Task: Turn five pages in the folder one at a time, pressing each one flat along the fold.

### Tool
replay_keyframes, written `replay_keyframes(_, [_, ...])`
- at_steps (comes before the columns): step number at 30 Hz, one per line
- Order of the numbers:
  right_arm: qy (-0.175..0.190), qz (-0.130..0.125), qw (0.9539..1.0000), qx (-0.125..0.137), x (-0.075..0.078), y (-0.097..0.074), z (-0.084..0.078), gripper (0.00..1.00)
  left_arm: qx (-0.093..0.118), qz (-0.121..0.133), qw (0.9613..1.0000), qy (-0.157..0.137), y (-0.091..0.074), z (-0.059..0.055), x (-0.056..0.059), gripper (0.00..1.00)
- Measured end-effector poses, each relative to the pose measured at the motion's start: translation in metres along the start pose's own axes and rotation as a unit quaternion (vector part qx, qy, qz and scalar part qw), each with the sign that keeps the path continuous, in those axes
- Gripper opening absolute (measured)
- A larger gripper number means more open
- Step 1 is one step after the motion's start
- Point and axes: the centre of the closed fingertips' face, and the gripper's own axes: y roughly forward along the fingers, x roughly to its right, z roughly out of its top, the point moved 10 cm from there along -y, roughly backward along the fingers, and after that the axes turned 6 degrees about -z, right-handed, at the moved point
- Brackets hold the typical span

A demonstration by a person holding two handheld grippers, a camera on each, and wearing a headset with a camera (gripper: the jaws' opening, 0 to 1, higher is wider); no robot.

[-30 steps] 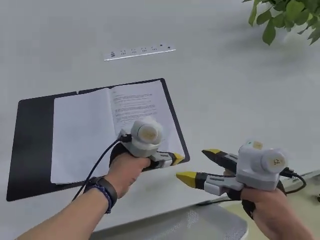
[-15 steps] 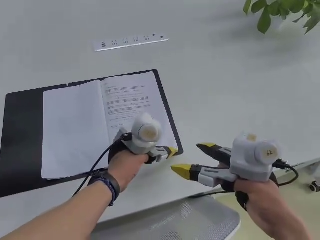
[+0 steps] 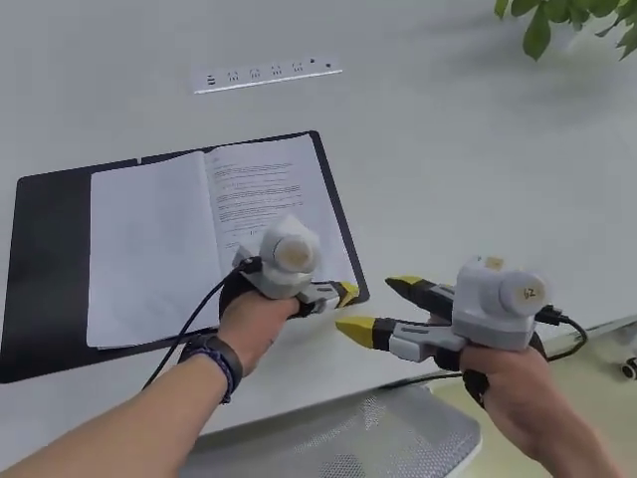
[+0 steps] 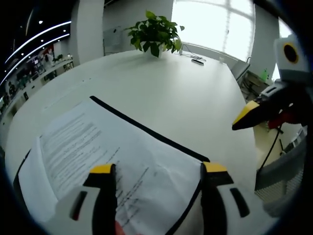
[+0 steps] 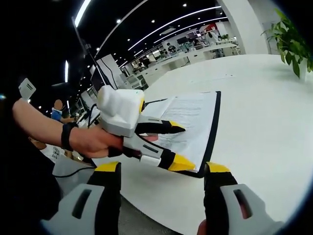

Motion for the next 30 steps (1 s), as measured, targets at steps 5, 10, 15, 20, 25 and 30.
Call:
replay_keyframes(5, [0.002, 0.001, 1.0000, 0.000, 0.002, 0.002, 0.001, 0.68, 0.006, 0.007, 0.9999, 0.007, 0.000, -0.002, 0.001, 0.70])
replay_keyframes(10, [0.007, 0.003, 0.9999, 0.006, 0.005, 0.007, 0.004, 0.67, 0.010, 0.005, 0.9999, 0.010, -0.002, -0.003, -0.001, 0.68])
replay_keyframes(15, [0.015, 0.006, 0.9998, 0.015, 0.009, 0.016, 0.012, 0.65, 0.013, 0.005, 0.9999, 0.011, -0.003, -0.003, -0.003, 0.65])
replay_keyframes(20, [0.020, 0.012, 0.9994, 0.024, 0.018, 0.030, 0.021, 0.63, 0.019, 0.007, 0.9998, 0.000, -0.005, -0.003, -0.011, 0.57])
replay_keyframes(25, [0.045, 0.018, 0.9981, 0.039, 0.031, 0.049, 0.032, 0.60, 0.019, 0.005, 0.9998, -0.001, -0.005, -0.002, -0.011, 0.55])
replay_keyframes(30, [0.053, 0.024, 0.9976, 0.038, 0.038, 0.064, 0.038, 0.58, 0.019, 0.005, 0.9998, -0.002, -0.004, -0.003, -0.011, 0.55])
